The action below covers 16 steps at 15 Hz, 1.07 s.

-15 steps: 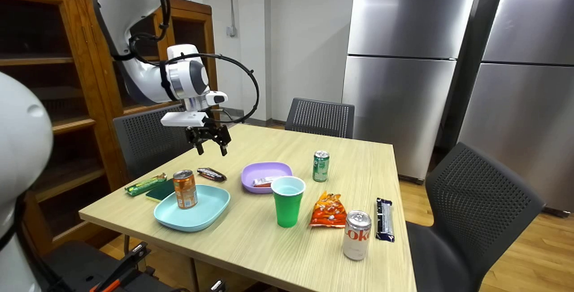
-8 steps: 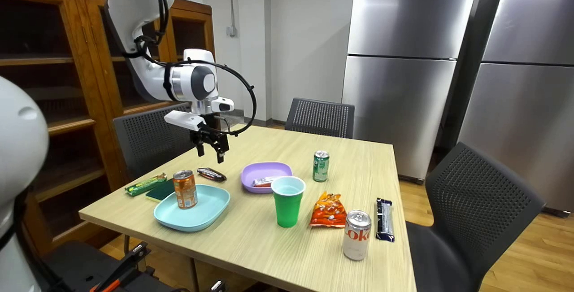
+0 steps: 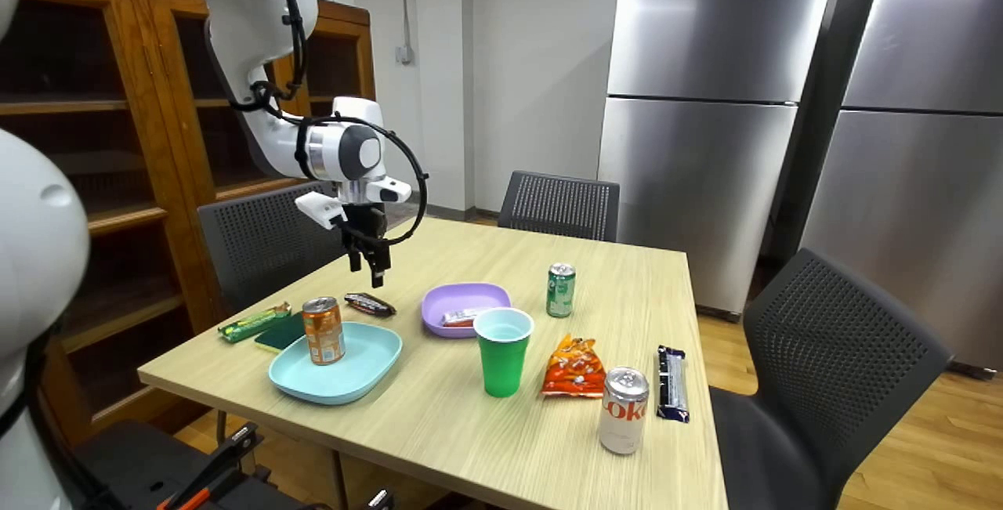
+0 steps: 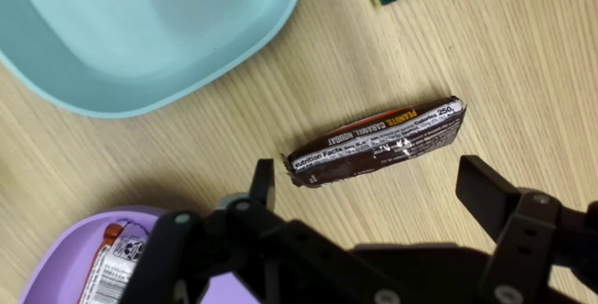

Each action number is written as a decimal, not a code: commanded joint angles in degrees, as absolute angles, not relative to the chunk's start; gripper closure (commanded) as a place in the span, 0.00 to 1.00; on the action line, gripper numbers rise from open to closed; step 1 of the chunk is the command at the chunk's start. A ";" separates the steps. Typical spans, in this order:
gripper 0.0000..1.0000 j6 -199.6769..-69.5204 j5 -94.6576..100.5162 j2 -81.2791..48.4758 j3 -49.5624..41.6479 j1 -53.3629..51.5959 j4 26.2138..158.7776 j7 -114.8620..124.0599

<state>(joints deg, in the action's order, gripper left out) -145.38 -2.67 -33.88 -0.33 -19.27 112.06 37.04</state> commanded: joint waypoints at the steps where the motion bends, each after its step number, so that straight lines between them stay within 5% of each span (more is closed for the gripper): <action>1: 0.00 -143.01 -2.43 -37.90 -2.65 -23.22 106.22 48.65; 16: 0.00 -143.00 -2.87 -46.12 -1.89 -23.34 99.70 65.87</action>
